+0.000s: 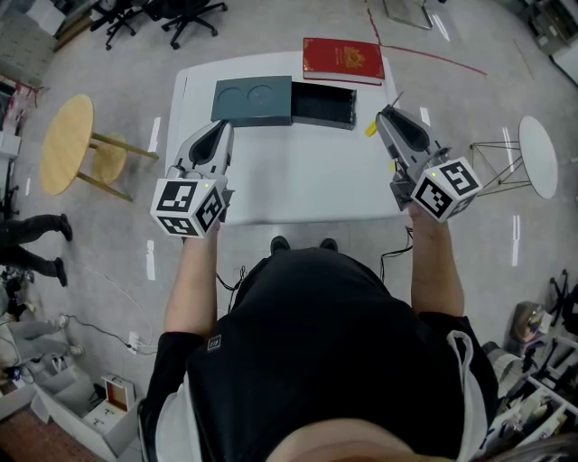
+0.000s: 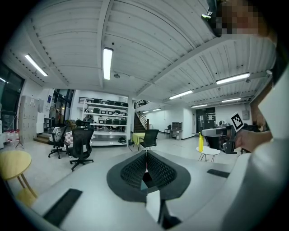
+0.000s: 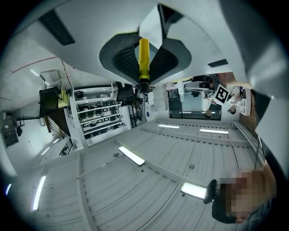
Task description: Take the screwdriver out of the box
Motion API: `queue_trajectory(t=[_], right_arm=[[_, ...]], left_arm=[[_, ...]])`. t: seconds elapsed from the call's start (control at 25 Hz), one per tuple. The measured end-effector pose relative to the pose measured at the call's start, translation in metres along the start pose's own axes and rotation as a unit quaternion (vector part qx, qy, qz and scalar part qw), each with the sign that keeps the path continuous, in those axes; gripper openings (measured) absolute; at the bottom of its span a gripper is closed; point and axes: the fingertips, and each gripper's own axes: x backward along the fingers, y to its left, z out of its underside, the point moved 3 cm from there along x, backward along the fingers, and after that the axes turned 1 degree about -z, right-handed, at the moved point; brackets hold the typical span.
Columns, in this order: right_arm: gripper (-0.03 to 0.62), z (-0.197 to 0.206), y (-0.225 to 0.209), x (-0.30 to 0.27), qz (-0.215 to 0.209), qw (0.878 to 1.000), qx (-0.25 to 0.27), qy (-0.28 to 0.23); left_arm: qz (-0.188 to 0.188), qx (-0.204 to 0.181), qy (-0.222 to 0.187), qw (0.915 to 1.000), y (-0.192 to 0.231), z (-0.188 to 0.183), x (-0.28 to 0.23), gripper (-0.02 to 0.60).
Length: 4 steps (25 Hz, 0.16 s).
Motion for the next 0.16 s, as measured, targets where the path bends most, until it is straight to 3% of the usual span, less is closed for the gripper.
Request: queue_trajectory(t=[0.16], right_arm=[[0.084, 0.0002, 0.0006, 0.0000, -0.002, 1.000, -0.003, 0.000]], left_arm=[[0.000, -0.002, 0.000, 1.0000, -0.0010, -0.0014, -0.0003, 0.017]])
